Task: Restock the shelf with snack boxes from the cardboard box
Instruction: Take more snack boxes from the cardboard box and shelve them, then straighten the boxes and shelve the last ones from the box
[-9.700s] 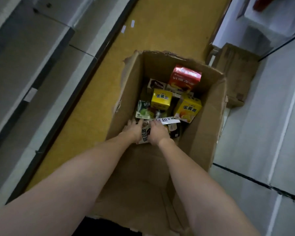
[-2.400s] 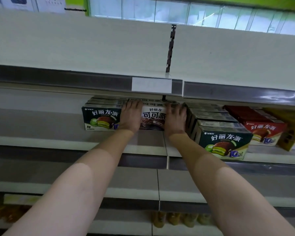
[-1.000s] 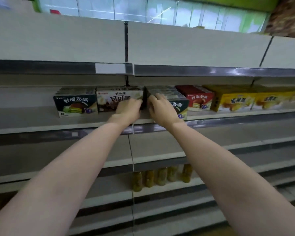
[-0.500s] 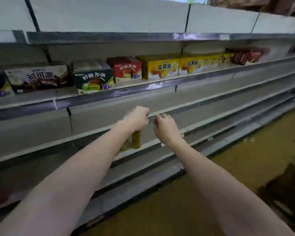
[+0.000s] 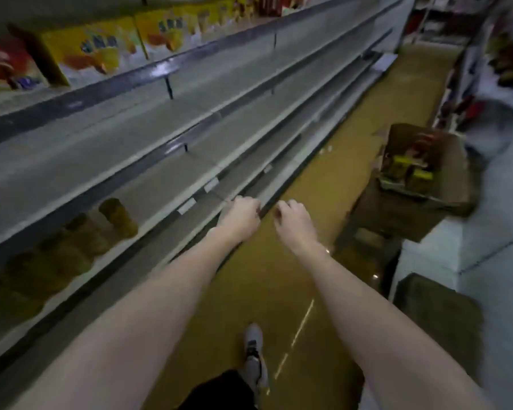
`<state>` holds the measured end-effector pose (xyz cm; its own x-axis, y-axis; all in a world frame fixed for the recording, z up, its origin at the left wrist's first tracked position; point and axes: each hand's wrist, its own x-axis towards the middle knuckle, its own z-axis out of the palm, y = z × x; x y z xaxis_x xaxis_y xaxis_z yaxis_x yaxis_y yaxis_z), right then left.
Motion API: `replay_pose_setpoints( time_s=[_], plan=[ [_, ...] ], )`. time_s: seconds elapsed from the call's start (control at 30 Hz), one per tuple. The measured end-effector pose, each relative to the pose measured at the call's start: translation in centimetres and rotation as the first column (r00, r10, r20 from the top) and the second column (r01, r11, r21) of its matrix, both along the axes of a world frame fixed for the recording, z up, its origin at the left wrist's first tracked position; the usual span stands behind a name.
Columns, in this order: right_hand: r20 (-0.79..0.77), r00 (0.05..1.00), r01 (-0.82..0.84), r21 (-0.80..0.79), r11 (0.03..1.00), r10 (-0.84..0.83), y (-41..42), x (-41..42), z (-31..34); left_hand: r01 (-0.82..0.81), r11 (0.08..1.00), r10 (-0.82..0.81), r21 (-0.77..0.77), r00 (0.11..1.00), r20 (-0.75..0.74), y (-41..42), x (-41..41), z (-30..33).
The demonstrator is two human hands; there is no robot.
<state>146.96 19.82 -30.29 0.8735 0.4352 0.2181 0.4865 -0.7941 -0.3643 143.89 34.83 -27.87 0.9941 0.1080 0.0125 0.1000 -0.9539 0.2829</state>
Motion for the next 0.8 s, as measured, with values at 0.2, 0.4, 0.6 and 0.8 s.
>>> replay_pose_setpoints(
  time_s=[0.2, 0.4, 0.6, 0.8],
  plan=[
    [-0.055, 0.975, 0.213, -0.072, 0.974, -0.217, -7.8, 5.6, -3.4, 0.127, 0.991, -0.132, -0.051, 0.985, -0.112, -5.0, 10.7, -6.6],
    [-0.099, 0.94, 0.31, -0.148, 0.939, -0.326, -11.4, 13.1, -4.4, 0.212, 0.961, -0.24, -0.18, 0.958, -0.154, -10.3, 19.5, -7.9],
    [-0.173, 0.906, 0.356, -0.184, 0.916, -0.386, -13.7, 19.6, -5.5, 0.286, 0.947, -0.307, -0.145, 0.939, -0.153, -13.5, 26.8, -8.4],
    [-0.217, 0.831, 0.488, -0.156, 0.859, -0.512, -18.5, 25.6, -6.4, 0.477, 0.872, -0.49, -0.115, 0.851, -0.19, -18.2, 35.0, -7.3]
  ],
)
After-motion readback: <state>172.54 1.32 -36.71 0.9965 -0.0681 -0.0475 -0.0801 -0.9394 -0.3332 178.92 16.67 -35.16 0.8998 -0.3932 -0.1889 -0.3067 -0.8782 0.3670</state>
